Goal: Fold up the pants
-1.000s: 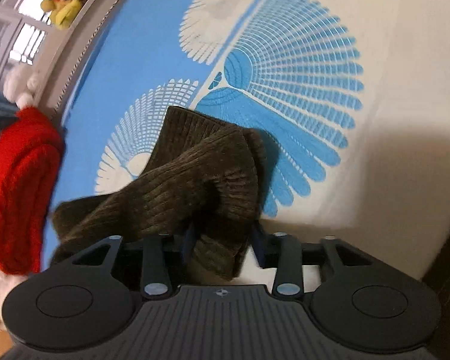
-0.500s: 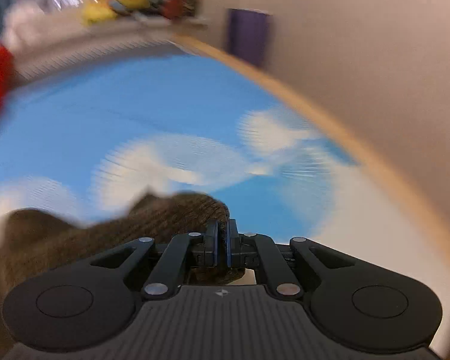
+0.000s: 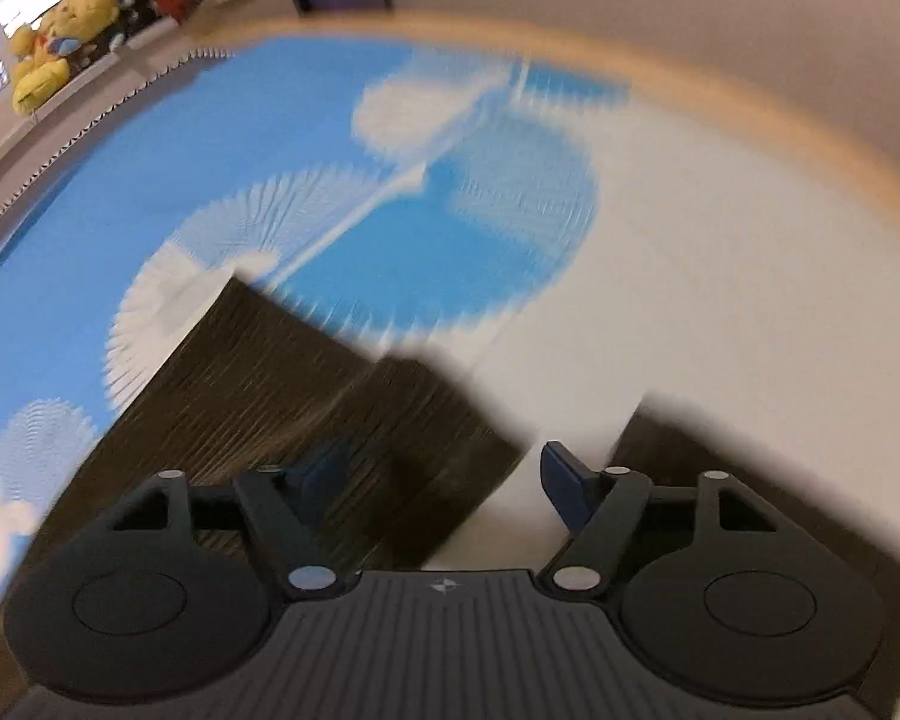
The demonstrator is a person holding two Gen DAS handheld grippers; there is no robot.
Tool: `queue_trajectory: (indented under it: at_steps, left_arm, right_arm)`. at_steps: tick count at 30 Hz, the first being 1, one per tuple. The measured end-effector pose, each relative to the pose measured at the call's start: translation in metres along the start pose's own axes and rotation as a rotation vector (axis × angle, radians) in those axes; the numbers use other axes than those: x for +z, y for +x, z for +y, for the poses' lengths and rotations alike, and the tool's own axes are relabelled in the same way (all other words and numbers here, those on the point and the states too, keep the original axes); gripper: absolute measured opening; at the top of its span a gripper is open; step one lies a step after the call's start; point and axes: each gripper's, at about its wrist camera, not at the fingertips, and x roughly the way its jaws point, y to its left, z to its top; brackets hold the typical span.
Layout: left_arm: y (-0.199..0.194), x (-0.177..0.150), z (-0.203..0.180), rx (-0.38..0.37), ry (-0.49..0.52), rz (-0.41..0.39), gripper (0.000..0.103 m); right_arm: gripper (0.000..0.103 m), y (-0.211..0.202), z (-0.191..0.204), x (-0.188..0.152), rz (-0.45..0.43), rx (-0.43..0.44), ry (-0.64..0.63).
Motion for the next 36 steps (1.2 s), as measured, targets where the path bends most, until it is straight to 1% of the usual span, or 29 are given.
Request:
queue_trajectory:
  at_steps: [1,2,3,4,5,6,7,8,9,10,11,12,13,14,15,16,17,18,19,20,21,22,23,24,26,28,31,34,36]
  left_arm:
    - [0.005,0.0,-0.002,-0.011,-0.011,0.002,0.04]
    - [0.009,-0.001,-0.004,-0.011,-0.015,0.005,0.045]
    - [0.014,-0.002,-0.006,0.005,-0.01,0.01,0.046]
    - [0.017,-0.004,-0.011,0.033,0.005,0.022,0.046]
    - [0.022,-0.005,-0.013,0.055,0.019,0.036,0.046]
    - [0.028,-0.004,-0.014,0.067,0.032,0.052,0.045]
    - [0.03,-0.005,-0.016,0.072,0.044,0.063,0.045]
    - [0.032,-0.007,-0.017,0.077,0.063,0.065,0.038]
    - [0.032,-0.007,-0.019,0.09,0.087,0.071,0.028]
    - [0.031,-0.008,-0.019,0.097,0.104,0.085,0.015]
    - [0.029,-0.008,-0.018,0.096,0.119,0.095,0.012]
    - [0.026,-0.008,-0.015,0.098,0.134,0.103,0.011]
    - [0.02,-0.009,-0.013,0.098,0.165,0.107,0.011]
    - [0.014,-0.01,-0.011,0.074,0.193,0.101,0.011]
    - [0.007,-0.011,-0.01,0.018,0.217,0.102,0.011]
    - [0.002,-0.014,-0.01,-0.021,0.244,0.109,0.011]
    - [0.0,-0.017,-0.012,-0.023,0.278,0.116,0.011]
    - [0.001,-0.021,-0.014,0.002,0.315,0.13,0.011]
    - [0.003,-0.023,-0.015,0.021,0.333,0.141,0.013]
    - [0.001,-0.025,-0.013,0.017,0.338,0.135,0.015]
    - [-0.004,-0.025,-0.01,-0.003,0.322,0.127,0.02]
    - [-0.011,-0.023,-0.005,-0.028,0.291,0.11,0.034]
    - [-0.019,-0.021,0.0,-0.047,0.264,0.077,0.043]
    - [-0.027,-0.018,0.004,-0.065,0.234,0.039,0.045]
    - [-0.045,-0.013,0.017,-0.092,0.156,-0.029,0.045]
    - [-0.059,-0.007,0.033,-0.081,0.083,-0.081,0.045]
    - [-0.077,-0.003,0.053,-0.04,0.005,-0.133,0.045]
    - [-0.098,-0.004,0.062,0.019,-0.039,-0.167,0.047]
    - [-0.107,-0.011,0.064,0.044,-0.04,-0.19,0.053]
  right_arm:
    - [0.069,0.009,0.001,-0.004,0.039,0.012,0.037]
    - [0.066,0.018,0.003,-0.007,0.072,0.022,0.076]
    - [0.065,0.026,0.003,-0.013,0.107,0.027,0.11]
    - [0.063,0.031,0.006,-0.016,0.109,0.016,0.114]
    - [0.057,0.026,0.012,-0.02,0.088,-0.011,0.088]
    - [0.043,0.024,0.019,-0.024,0.071,-0.046,0.044]
    - [0.033,0.024,0.025,-0.026,0.049,-0.081,0.008]
    - [0.019,0.026,0.027,-0.027,0.03,-0.087,-0.001]
    - [0.012,0.027,0.027,-0.027,0.016,-0.079,-0.002]
    - [0.011,0.032,0.025,-0.025,0.007,-0.076,-0.009]
    - [0.009,0.033,0.025,-0.025,-0.003,-0.071,-0.015]
    - [0.008,0.03,0.022,-0.023,-0.012,-0.062,-0.002]
    - [0.007,0.027,0.018,-0.019,-0.03,-0.053,0.027]
    - [0.007,0.02,0.013,-0.013,-0.066,-0.048,0.057]
    - [0.007,0.011,0.009,-0.007,-0.108,-0.054,0.071]
    - [0.007,0.005,0.006,-0.003,-0.133,-0.077,0.079]
    - [0.007,0.005,0.002,-0.001,-0.127,-0.104,0.089]
    - [0.007,0.013,-0.005,-0.001,-0.082,-0.131,0.095]
    - [0.008,0.023,-0.013,-0.004,-0.028,-0.159,0.117]
    - [0.009,0.033,-0.022,-0.008,0.02,-0.177,0.148]
    - [0.011,0.032,-0.024,-0.01,-0.001,-0.167,0.158]
    - [0.013,0.029,-0.019,-0.008,-0.016,-0.178,0.122]
    - [0.018,0.025,-0.012,-0.007,-0.037,-0.206,0.08]
    - [0.027,0.018,-0.006,-0.006,-0.073,-0.226,0.055]
    - [0.036,0.004,0.001,-0.005,-0.132,-0.227,0.039]
    - [0.036,-0.012,0.005,-0.003,-0.167,-0.198,0.061]
    - [0.038,-0.039,0.017,-0.001,-0.243,-0.111,0.053]
    - [0.043,-0.072,0.042,-0.008,-0.341,-0.026,-0.043]
    - [0.043,-0.095,0.06,-0.013,-0.366,0.034,-0.119]
